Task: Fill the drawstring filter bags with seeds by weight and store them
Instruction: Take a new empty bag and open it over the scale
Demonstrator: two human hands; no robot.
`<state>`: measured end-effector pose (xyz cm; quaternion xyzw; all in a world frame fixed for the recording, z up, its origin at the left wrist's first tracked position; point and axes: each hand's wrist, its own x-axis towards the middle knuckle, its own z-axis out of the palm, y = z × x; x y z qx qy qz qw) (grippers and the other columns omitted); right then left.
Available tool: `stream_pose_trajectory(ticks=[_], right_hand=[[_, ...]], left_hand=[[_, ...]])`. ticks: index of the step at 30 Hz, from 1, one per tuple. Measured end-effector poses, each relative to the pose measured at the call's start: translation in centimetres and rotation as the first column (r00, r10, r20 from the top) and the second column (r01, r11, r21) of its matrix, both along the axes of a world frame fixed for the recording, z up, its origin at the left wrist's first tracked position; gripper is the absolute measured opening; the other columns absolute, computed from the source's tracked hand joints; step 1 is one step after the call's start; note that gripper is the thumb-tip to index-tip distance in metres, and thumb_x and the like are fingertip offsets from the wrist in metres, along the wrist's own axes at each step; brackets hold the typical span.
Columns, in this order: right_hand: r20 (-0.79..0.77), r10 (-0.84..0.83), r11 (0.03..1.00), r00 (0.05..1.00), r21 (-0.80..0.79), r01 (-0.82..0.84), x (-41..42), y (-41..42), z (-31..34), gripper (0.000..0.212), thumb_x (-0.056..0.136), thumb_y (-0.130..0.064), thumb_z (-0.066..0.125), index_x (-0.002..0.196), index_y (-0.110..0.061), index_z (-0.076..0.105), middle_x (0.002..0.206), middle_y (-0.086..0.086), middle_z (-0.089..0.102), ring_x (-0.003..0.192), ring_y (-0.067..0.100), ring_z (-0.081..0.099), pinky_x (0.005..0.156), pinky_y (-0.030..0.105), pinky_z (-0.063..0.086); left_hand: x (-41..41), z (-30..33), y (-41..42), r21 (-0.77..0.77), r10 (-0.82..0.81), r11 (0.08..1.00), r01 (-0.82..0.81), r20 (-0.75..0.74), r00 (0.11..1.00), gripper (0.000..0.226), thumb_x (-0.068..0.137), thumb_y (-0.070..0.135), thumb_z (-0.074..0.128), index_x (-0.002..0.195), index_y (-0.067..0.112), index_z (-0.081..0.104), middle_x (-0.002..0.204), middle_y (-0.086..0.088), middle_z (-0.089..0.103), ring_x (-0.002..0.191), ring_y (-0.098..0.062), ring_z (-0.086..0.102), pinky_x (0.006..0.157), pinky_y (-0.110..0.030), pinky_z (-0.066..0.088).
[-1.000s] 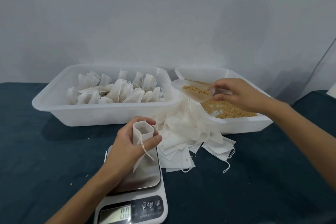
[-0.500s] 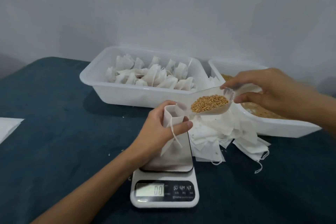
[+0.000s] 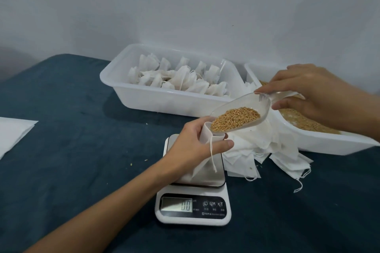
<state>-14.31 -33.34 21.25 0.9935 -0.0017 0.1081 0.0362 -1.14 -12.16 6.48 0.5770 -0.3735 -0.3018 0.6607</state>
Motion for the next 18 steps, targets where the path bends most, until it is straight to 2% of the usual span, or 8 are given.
stream_pose_trajectory(ticks=[6,11,18], right_hand=[[0.021,0.027,0.998,0.999,-0.056,-0.026,0.08,-0.05,-0.04,0.040,0.081,-0.009,0.080,0.119,-0.020,0.074,0.101,0.000,0.071,0.090,0.025,0.057,0.092,0.044,0.040],[0.043,0.044,0.996,0.998,-0.076,-0.041,0.00,0.01,-0.17,0.041,0.080,-0.008,0.081,0.119,-0.019,0.074,0.101,0.000,0.071,0.093,0.032,0.061,0.094,0.049,0.041],[0.064,0.064,0.994,0.996,-0.097,-0.058,0.06,-0.09,-0.37,0.041,0.079,-0.006,0.081,0.118,-0.018,0.075,0.102,0.000,0.071,0.094,0.033,0.063,0.095,0.044,0.036]], left_hand=[[-0.01,-0.13,-0.05,0.026,-0.001,1.000,0.002,-0.011,1.000,0.051,0.085,0.008,0.084,0.133,0.014,0.066,0.117,0.000,0.076,0.107,-0.009,0.073,0.104,-0.032,0.054],[0.03,-0.10,-0.01,0.058,0.006,0.998,-0.005,-0.018,1.000,0.061,0.084,0.011,0.085,0.140,0.012,0.060,0.124,-0.002,0.074,0.113,-0.014,0.071,0.113,-0.044,0.048],[-0.11,0.19,0.27,0.079,0.021,0.997,-0.022,0.014,1.000,0.052,0.085,0.010,0.085,0.133,0.016,0.066,0.120,0.001,0.076,0.113,-0.011,0.071,0.113,-0.043,0.049]])
